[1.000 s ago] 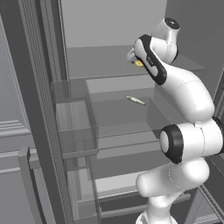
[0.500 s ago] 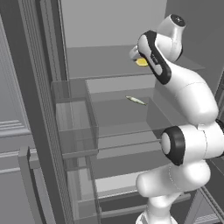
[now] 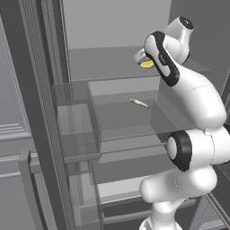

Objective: Grab a lemon wedge from the fridge and one ice cube from the ice bowl, and put them in the glass of lemonade.

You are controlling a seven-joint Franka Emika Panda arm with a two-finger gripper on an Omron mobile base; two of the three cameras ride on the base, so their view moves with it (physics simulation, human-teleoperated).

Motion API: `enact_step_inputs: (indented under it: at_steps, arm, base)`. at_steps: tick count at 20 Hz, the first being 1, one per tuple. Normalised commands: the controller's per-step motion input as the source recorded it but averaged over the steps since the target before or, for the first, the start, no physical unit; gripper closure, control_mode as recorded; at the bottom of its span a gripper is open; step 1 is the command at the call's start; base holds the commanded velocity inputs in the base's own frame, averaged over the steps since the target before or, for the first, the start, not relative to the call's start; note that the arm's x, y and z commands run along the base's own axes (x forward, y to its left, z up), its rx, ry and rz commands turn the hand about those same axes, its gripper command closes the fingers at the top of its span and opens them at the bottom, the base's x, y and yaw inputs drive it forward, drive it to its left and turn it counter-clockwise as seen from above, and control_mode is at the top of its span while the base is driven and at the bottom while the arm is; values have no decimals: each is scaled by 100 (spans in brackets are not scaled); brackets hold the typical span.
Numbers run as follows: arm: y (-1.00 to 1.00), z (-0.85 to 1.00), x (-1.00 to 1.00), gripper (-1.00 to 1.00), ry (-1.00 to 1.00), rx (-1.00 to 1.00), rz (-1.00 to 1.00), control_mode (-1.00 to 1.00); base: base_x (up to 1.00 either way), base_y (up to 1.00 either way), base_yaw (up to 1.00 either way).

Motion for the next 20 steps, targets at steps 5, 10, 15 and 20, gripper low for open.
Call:
enact_step_inputs:
  at_steps: [5,10,15,20]
  arm:
    - [0,-1,-2,-100,6,-9,3,-100]
    - [0,-3,0,-100,1,-4,2,-100]
    - [0,-15,-12,-100,0,0,2,-100]
    - [0,-5,-15,100,0,0,0,-100]
  base:
    - [0,0,0]
    - [0,0,0]
    - [0,0,0]
    - [0,0,0]
